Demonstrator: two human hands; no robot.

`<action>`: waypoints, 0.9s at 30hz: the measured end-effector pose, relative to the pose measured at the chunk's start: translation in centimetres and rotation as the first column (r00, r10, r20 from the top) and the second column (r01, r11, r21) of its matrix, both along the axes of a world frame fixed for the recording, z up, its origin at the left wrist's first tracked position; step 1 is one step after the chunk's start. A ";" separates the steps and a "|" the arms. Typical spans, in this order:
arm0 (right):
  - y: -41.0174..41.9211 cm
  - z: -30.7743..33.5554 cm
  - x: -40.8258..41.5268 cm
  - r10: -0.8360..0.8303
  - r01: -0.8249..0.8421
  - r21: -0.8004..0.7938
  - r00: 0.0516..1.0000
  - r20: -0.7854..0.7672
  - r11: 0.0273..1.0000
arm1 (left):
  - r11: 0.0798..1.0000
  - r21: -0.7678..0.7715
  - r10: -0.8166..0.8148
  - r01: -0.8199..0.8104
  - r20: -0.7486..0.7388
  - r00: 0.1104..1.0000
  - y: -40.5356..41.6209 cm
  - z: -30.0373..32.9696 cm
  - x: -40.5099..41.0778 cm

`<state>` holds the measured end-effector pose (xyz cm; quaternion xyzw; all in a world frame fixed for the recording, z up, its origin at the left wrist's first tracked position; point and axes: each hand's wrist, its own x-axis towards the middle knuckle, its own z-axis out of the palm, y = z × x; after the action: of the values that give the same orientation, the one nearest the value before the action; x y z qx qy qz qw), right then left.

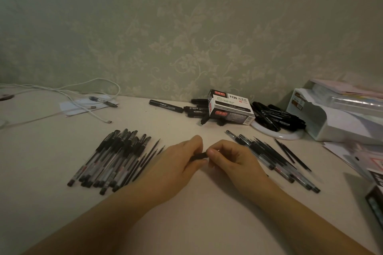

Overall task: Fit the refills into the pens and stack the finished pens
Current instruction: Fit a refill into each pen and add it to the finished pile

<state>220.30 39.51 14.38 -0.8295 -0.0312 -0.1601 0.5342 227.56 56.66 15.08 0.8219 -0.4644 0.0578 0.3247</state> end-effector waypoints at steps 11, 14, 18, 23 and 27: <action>-0.2 0.0 0.0 0.042 -0.044 0.106 0.999 0.023 0.993 | 1.000 -0.006 0.028 -0.029 -0.074 0.997 0.1 0.1 -0.1; -0.2 0.0 0.0 0.051 -0.054 0.127 0.998 0.026 0.990 | 1.000 0.014 0.019 -0.018 -0.020 1.000 0.2 0.1 0.0; -0.2 0.0 0.0 0.050 -0.057 0.154 0.998 0.047 0.986 | 1.000 -0.019 0.022 -0.023 -0.034 0.999 0.1 0.1 0.0; -0.3 0.0 0.0 0.047 -0.053 0.140 0.998 0.046 0.989 | 0.996 0.074 0.052 -0.047 -0.071 0.996 0.2 0.1 -0.1; -0.4 0.0 -0.1 0.063 -0.069 0.149 0.997 0.042 0.986 | 0.991 0.124 0.062 -0.053 -0.073 0.995 0.3 0.1 -0.1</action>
<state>220.20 39.10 14.43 -0.7821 -0.0564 -0.1597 0.5997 227.43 56.93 15.18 0.8548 -0.4304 0.0069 0.2897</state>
